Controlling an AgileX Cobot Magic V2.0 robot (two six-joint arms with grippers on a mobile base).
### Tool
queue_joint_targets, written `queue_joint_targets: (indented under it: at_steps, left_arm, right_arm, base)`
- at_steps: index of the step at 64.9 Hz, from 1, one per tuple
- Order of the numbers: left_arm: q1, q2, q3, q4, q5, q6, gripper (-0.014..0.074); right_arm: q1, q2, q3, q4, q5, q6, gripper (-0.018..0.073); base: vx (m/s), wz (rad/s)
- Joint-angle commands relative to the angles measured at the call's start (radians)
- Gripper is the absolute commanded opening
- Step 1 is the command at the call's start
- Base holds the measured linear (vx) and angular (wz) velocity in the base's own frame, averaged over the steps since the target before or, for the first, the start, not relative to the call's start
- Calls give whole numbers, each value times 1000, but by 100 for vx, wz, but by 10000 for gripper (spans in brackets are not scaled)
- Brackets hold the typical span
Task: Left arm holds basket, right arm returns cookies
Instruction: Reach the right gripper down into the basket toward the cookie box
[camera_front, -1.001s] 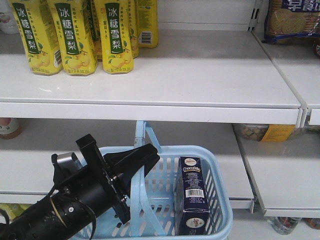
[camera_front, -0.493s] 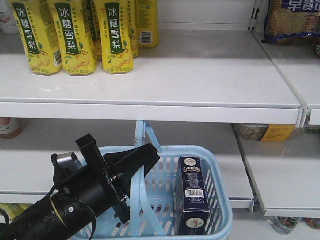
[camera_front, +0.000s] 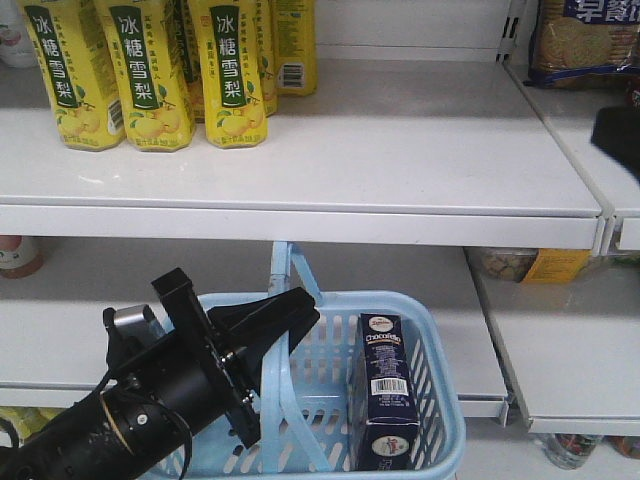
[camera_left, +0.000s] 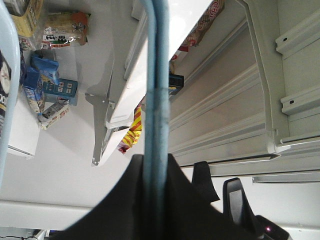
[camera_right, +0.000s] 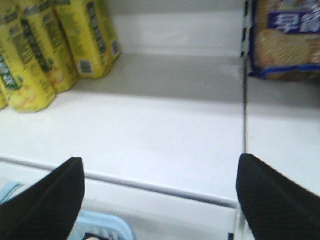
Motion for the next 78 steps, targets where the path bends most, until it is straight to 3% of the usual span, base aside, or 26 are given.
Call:
queue_joint_targets:
  at_steps: [1,16,33,55,78]
  left_arm:
    - [-6,-35,-29,-22,-304,3,-3]
    - [-6,-35,-29,-22,-304,3,-3]
    - [-6,-35,-29,-22,-304,3,-3]
    - [-6,-35,-29,-22,-304,3,-3]
    - [-6,-35,-29,-22,-304,3,-3]
  right_arm:
    - [73,32,-31,1,-23,-2,580]
    - [260,133,-31,75,67,1,580]
    - [387,254,-31,103,85,14,580]
    - [395,350,-31,44,155,337,580]
    - [395,417,-31,-23,231,474,580]
  base:
    - [0,0]
    - [0,0]
    - [0,0]
    - [0,0]
    - [0,0]
